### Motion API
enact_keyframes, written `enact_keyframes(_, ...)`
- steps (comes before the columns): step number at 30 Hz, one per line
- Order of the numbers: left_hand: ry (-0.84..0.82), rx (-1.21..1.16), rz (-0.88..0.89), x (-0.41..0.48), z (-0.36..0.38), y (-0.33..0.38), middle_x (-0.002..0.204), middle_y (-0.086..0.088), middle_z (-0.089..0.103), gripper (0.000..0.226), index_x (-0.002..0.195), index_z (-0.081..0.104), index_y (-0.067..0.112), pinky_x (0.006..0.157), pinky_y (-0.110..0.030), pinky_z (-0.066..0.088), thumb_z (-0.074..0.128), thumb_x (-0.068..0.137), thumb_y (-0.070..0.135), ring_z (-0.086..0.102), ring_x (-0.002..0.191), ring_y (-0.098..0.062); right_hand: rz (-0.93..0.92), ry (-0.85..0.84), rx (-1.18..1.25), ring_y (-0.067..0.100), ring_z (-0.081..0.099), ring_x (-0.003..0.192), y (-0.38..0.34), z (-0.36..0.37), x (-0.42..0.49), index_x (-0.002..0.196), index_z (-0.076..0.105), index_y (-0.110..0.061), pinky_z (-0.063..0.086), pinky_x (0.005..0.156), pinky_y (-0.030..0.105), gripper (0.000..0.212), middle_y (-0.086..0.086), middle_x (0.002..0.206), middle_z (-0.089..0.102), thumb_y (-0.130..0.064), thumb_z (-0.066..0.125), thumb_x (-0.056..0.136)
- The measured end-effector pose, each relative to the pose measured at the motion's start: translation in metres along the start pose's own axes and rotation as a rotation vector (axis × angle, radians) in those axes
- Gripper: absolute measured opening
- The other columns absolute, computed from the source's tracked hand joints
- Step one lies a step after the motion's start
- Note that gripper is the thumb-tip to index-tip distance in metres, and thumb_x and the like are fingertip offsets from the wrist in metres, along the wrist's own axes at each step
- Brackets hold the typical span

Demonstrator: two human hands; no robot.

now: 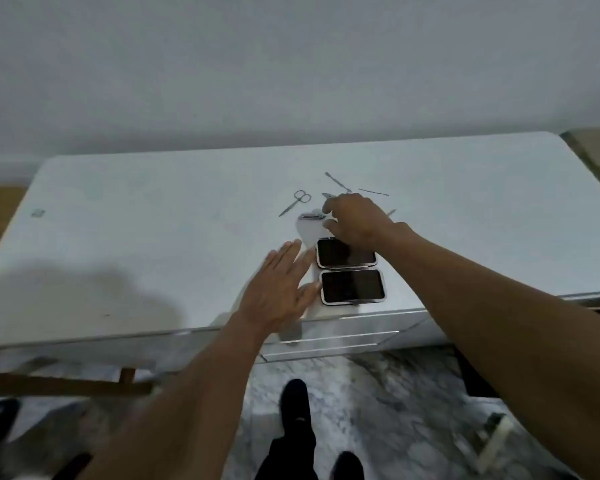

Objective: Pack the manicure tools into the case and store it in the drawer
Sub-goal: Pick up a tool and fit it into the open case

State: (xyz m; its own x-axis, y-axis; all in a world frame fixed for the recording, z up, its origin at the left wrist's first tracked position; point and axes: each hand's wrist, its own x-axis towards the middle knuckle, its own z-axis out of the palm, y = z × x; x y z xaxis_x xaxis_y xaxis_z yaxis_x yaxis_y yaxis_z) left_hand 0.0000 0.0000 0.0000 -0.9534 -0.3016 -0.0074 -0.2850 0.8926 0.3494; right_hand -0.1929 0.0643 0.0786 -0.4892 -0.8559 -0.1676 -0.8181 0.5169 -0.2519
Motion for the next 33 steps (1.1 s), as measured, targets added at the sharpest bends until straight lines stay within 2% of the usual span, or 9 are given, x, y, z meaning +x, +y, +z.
enact_keyframes(2,0.055,0.001,0.015,0.001,-0.001,-0.002,0.157,-0.014,0.031,0.065,0.151,0.03,0.022,0.119,-0.041,0.017,0.027,0.096,0.056,0.025,0.146,-0.028,0.006,-0.023,-0.017,0.034,0.058,0.112,-0.003,0.003,0.015,0.118,0.061,-0.008,0.047,0.092,0.04,0.03,0.015,0.122,0.062,-0.023,0.055,0.093)
enact_keyframes(5,0.053,0.009,0.018,0.001,-0.001,-0.001,0.159,-0.012,0.025,0.067,0.153,0.024,0.029,0.121,-0.04,0.014,0.026,0.095,0.063,0.02,0.148,-0.025,0.023,-0.073,-0.042,0.035,0.058,0.11,-0.008,0.01,0.029,0.114,0.062,-0.006,0.048,0.088,0.039,0.028,0.017,0.119,0.06,-0.021,0.055,0.091)
enact_keyframes(12,0.079,0.017,0.036,0.003,0.003,-0.006,0.157,-0.013,0.03,0.068,0.151,0.031,0.028,0.12,-0.042,0.018,0.033,0.094,0.064,0.023,0.147,-0.026,0.012,-0.065,-0.042,0.036,0.059,0.106,-0.008,0.01,0.028,0.109,0.064,-0.007,0.049,0.089,0.039,0.025,0.017,0.116,0.06,-0.012,0.051,0.088)
enact_keyframes(15,0.104,0.005,0.031,0.002,0.005,-0.006,0.156,-0.013,0.032,0.066,0.15,0.034,0.027,0.119,-0.043,0.02,0.037,0.093,0.061,0.025,0.146,-0.027,0.008,-0.027,-0.033,0.035,0.06,0.103,0.002,0.006,0.008,0.104,0.066,-0.007,0.047,0.085,0.036,0.023,0.016,0.112,0.065,-0.011,0.053,0.086)
enact_keyframes(20,0.079,0.068,0.046,0.001,0.008,-0.004,0.158,-0.015,0.028,0.069,0.152,0.027,0.025,0.119,-0.047,0.02,0.026,0.094,0.063,0.021,0.147,-0.028,0.032,-0.007,0.015,0.034,0.061,0.1,0.023,0.003,-0.047,0.098,0.067,-0.009,0.045,0.08,0.034,0.018,0.014,0.104,0.068,-0.013,0.055,0.085)
enact_keyframes(25,0.044,0.068,-0.016,0.0,0.009,0.002,0.161,-0.013,0.018,0.073,0.154,0.019,0.027,0.121,-0.046,0.011,0.018,0.091,0.063,0.011,0.15,-0.027,0.067,0.019,0.051,0.032,0.062,0.096,0.039,0.012,-0.099,0.099,0.069,-0.011,0.044,0.077,0.031,0.017,0.012,0.104,0.069,-0.015,0.058,0.086)
enact_keyframes(29,0.071,0.076,-0.016,-0.002,0.012,0.002,0.161,-0.012,0.02,0.072,0.154,0.021,0.027,0.12,-0.045,0.012,0.019,0.092,0.062,0.013,0.15,-0.026,0.057,0.03,0.068,0.032,0.062,0.094,0.043,0.024,-0.125,0.099,0.071,-0.011,0.047,0.079,0.035,0.018,0.011,0.101,0.07,-0.016,0.059,0.086)
enact_keyframes(33,0.096,0.074,-0.019,-0.001,0.013,0.001,0.16,-0.011,0.022,0.069,0.153,0.023,0.027,0.12,-0.044,0.012,0.023,0.093,0.061,0.014,0.149,-0.025,0.034,0.062,0.063,0.034,0.061,0.094,0.041,0.031,-0.133,0.1,0.071,-0.011,0.042,0.075,0.03,0.02,0.012,0.1,0.068,-0.015,0.058,0.087)
